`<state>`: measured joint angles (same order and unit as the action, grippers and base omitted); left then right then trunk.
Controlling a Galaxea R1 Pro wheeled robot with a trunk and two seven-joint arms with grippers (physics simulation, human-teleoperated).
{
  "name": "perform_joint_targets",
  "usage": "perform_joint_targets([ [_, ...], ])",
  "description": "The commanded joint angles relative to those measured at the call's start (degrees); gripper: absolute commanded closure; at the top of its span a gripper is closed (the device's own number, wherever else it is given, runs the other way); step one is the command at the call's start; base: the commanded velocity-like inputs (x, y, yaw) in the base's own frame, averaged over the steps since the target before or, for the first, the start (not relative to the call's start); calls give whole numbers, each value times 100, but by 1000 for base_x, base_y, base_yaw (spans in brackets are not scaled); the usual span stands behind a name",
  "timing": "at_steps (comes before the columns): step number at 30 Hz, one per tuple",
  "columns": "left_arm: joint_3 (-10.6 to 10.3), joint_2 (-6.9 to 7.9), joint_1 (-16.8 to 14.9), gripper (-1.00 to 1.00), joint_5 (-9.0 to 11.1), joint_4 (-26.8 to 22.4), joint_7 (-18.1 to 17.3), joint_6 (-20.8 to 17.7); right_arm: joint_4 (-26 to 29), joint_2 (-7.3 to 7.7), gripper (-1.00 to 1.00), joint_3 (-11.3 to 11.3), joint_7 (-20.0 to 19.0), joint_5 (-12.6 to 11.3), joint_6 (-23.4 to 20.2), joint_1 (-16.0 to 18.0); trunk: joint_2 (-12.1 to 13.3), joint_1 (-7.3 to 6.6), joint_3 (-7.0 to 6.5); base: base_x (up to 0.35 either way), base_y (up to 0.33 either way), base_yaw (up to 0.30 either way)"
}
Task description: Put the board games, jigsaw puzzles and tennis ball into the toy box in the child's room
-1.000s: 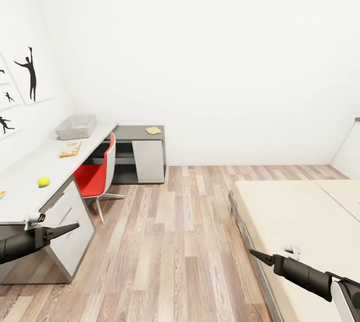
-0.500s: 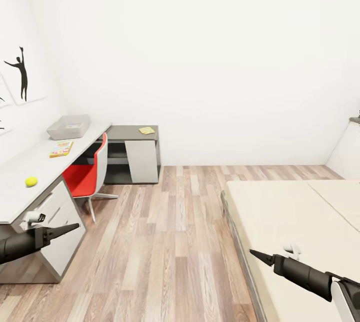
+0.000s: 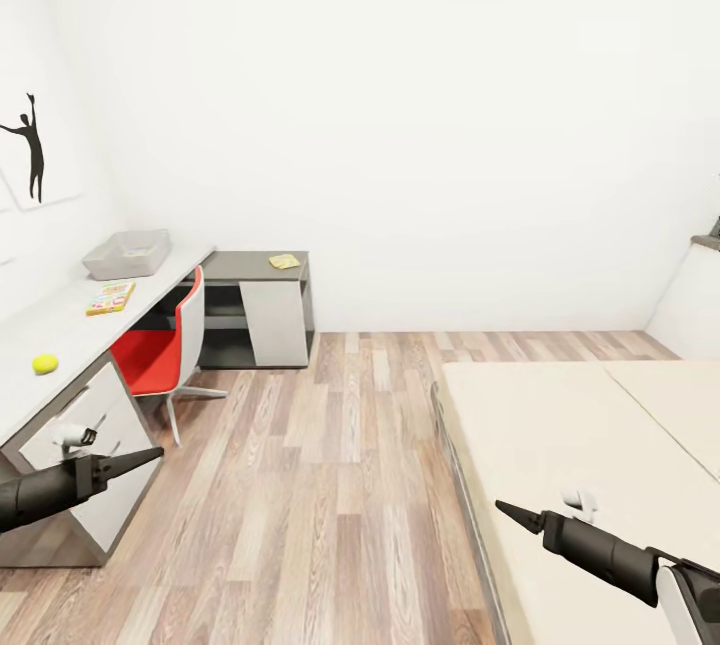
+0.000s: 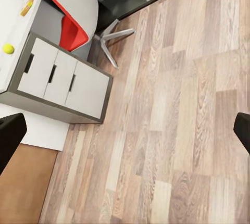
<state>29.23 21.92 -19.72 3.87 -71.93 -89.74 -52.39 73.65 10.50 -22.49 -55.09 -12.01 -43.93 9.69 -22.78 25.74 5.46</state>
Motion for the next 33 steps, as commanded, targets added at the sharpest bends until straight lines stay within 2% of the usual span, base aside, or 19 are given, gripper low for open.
perform_joint_targets([
  [1,2,-7,-5,-100,-8,-2,-26,-61,0,-1,-100,-7,-10,-18,-33,6,-14,4,13,0,-186,0],
  [33,-14,-30,-6,-100,-9,-3,-26,-61,0,-3,-100,-10,-10,-30,-34,7,-14,4,13,0,-234,0],
])
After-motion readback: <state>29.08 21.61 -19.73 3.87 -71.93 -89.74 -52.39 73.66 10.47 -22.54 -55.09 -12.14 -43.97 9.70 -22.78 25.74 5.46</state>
